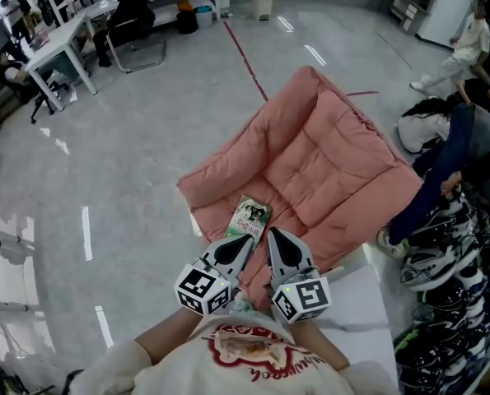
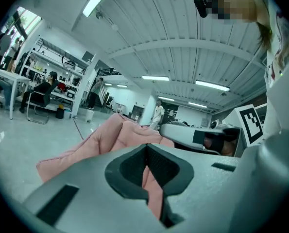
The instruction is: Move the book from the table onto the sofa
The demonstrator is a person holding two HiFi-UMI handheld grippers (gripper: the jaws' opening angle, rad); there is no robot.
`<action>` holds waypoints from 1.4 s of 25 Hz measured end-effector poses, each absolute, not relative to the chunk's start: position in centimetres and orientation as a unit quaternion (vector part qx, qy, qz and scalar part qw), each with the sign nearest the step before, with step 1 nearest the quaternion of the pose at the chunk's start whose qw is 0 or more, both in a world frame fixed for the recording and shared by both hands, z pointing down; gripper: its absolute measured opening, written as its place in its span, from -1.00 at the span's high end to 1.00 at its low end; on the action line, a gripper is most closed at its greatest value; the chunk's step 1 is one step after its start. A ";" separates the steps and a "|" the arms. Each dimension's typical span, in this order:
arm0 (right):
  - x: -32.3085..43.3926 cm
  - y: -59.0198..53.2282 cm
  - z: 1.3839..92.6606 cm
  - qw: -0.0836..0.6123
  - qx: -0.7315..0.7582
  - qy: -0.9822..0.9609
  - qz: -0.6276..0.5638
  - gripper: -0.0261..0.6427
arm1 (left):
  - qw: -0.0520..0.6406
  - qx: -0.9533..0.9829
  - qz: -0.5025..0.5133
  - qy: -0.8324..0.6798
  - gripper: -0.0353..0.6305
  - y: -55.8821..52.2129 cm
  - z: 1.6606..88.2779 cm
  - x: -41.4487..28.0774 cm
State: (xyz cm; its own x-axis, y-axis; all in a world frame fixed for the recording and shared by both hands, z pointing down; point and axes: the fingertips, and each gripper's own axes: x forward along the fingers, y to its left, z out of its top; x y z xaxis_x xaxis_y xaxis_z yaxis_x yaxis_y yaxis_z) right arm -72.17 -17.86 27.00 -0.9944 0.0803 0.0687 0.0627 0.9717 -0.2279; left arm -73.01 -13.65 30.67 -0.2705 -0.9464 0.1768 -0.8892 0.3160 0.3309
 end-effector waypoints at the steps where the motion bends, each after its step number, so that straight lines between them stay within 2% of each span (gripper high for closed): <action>1: -71.7 -17.3 26.7 0.038 -0.040 -0.992 0.110 0.92 | 0.165 0.579 -0.087 -0.793 0.88 -13.2 30.0 -72.7; 12: -64.0 -5.9 24.4 0.018 -0.025 -0.995 0.095 0.92 | 0.128 0.594 -0.111 -0.787 0.88 -2.2 26.7 -65.5; 23: -51.3 10.7 24.3 0.023 0.028 -0.993 0.117 0.92 | 0.150 0.621 -0.115 -0.761 0.88 14.8 26.6 -53.9; 35: -45.0 15.5 23.2 0.010 0.026 -0.995 0.100 0.92 | 0.135 0.658 -0.129 -0.730 0.88 17.2 24.9 -46.6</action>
State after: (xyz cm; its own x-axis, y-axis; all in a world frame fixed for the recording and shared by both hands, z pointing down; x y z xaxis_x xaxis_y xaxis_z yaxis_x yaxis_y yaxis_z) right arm -44.97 15.55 23.18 -0.9984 -0.0501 0.0245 -0.0539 0.9785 -0.1993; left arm -46.56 17.23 24.88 -0.0984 -0.9948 0.0276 -0.9254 0.1017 0.3650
